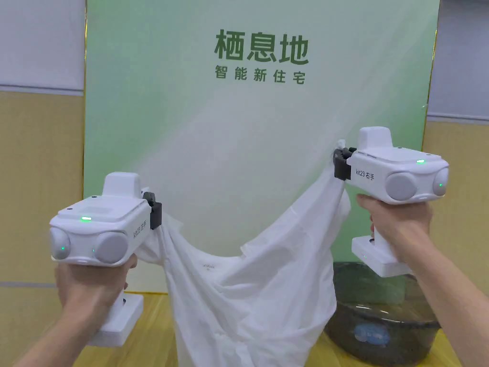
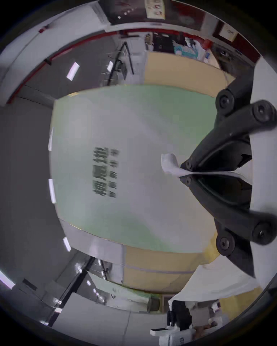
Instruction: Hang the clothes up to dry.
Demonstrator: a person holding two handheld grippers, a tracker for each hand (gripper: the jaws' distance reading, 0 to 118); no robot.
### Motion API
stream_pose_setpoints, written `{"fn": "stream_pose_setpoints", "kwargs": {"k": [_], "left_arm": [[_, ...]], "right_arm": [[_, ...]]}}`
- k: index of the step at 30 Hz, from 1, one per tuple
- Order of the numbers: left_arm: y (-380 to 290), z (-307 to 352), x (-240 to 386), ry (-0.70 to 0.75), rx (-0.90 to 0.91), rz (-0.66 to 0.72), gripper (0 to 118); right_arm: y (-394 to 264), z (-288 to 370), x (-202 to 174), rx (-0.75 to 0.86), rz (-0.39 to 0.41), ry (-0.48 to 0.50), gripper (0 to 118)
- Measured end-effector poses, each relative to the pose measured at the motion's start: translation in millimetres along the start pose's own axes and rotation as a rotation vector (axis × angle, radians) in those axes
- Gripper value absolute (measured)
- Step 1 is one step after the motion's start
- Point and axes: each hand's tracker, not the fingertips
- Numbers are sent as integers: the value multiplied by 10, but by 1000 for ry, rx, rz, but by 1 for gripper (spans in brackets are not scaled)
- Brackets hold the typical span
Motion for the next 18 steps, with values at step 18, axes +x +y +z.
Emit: {"fn": "stream_pose_setpoints", "kwargs": {"k": [18], "left_arm": [[2083, 145, -484, 109, 183, 70, 4]], "right_arm": [[1610, 423, 247, 219, 82, -259, 0]]}}
